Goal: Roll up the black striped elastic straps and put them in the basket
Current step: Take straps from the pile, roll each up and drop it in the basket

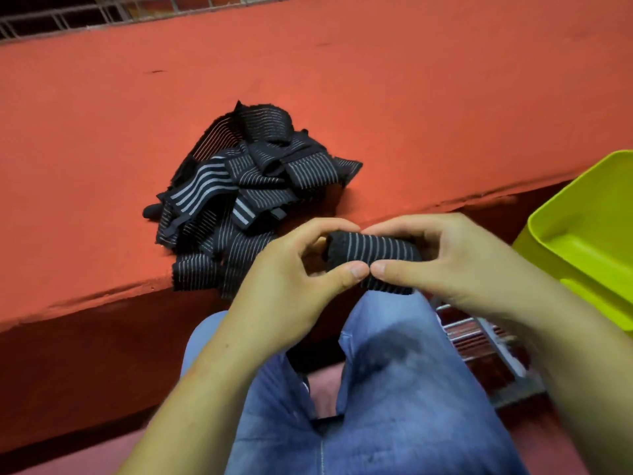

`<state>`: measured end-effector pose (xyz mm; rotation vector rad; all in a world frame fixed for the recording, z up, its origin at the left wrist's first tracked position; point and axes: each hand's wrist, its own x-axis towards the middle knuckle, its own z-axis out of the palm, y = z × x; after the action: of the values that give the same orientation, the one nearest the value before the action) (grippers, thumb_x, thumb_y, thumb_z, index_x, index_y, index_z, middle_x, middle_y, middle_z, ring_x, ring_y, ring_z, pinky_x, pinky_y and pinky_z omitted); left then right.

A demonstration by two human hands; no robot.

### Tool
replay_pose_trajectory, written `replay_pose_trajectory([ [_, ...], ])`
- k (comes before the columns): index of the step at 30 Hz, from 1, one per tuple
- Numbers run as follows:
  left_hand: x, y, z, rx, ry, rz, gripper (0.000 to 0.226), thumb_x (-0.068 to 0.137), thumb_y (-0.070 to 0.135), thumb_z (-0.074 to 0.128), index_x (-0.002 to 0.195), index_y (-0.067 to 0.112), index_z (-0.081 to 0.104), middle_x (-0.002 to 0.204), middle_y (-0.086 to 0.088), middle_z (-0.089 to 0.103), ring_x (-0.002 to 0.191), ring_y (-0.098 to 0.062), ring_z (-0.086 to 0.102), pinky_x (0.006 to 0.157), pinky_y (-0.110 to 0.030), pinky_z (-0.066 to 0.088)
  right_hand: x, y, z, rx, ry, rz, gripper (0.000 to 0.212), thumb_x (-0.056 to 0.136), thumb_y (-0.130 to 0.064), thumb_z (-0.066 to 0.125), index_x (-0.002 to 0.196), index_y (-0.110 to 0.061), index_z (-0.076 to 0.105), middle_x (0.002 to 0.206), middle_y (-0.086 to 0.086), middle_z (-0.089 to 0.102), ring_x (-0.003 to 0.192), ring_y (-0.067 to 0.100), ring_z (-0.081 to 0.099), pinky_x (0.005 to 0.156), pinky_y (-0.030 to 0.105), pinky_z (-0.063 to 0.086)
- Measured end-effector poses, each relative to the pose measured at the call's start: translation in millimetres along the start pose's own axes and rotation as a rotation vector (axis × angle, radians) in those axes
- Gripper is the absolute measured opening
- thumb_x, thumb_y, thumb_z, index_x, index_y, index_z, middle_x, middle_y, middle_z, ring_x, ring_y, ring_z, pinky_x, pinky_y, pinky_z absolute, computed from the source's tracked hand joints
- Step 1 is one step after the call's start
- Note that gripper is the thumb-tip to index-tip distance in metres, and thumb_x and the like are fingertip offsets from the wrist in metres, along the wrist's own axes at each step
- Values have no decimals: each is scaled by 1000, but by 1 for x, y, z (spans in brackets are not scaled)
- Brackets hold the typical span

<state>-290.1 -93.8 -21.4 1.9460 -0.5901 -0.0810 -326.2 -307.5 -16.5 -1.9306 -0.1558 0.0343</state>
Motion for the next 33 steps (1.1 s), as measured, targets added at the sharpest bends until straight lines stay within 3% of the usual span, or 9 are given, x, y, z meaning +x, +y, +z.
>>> replay_pose_trajectory([
  [8, 56, 41, 39, 109, -185, 146, 43, 83, 31, 85, 119, 45, 67, 100, 16, 70, 95, -1, 68, 88, -15, 52, -1, -41, -96, -718, -157, 24, 24, 80, -50, 77, 96, -33, 79, 75, -21, 71, 62, 0, 62, 57, 20, 44],
  [13, 87, 52, 71, 14, -275, 141, 51, 83, 33, 86, 126, 37, 59, 91, -5, 73, 78, -7, 63, 81, -36, 55, -9, -39, -132, -678, -151, 140, 18, 85, -46, 79, 93, -30, 80, 74, -6, 74, 59, 3, 57, 59, 32, 47],
  [16, 101, 55, 98, -118, -318, 77, 48, 87, 33, 82, 128, 32, 58, 81, 1, 73, 73, -4, 61, 77, -32, 54, -16, -30, -155, -612, -106, 246, 17, 87, -38, 80, 88, -21, 80, 62, -4, 65, 52, 7, 49, 50, 22, 38],
  [18, 111, 58, 118, -177, -340, 59, 46, 91, 34, 77, 133, 31, 57, 89, 6, 76, 81, -2, 67, 89, -37, 58, -23, -23, -174, -611, -72, 320, 21, 86, -37, 79, 89, -16, 80, 62, -2, 62, 51, 11, 49, 49, 24, 39],
  [21, 125, 56, 140, -64, -322, 108, 45, 95, 36, 72, 137, 32, 57, 110, 8, 75, 97, 2, 69, 93, -23, 51, -31, -5, -209, -647, 64, 410, 23, 82, -34, 78, 85, -11, 80, 60, 1, 62, 49, 14, 50, 48, 26, 41],
  [24, 137, 48, 160, 118, -282, 171, 35, 96, 38, 70, 130, 37, 64, 124, 10, 69, 110, -4, 66, 99, -25, 49, -35, 25, -251, -755, 168, 560, 27, 83, -33, 80, 70, -9, 73, 48, -3, 56, 42, 17, 49, 46, 24, 39],
  [27, 142, 42, 176, 238, -294, 189, 21, 97, 38, 67, 118, 38, 73, 110, 20, 66, 102, 1, 60, 88, -8, 42, -30, 61, -281, -830, 215, 728, 30, 83, -32, 83, 67, -10, 71, 50, 1, 56, 36, 17, 49, 41, 23, 40],
  [30, 147, 39, 193, 254, -297, 137, 13, 97, 39, 68, 106, 39, 77, 89, 28, 63, 83, 2, 59, 70, -12, 40, -18, 97, -297, -916, 191, 874, 32, 81, -34, 84, 77, -4, 73, 64, 7, 65, 43, 22, 58, 41, 23, 44],
  [33, 151, 32, 205, 206, -309, 83, 13, 93, 41, 72, 105, 39, 75, 89, 22, 67, 80, 9, 61, 66, -3, 39, -2, 123, -300, -992, 165, 948, 34, 82, -35, 84, 73, -6, 68, 65, 9, 68, 45, 22, 62, 43, 23, 46],
])
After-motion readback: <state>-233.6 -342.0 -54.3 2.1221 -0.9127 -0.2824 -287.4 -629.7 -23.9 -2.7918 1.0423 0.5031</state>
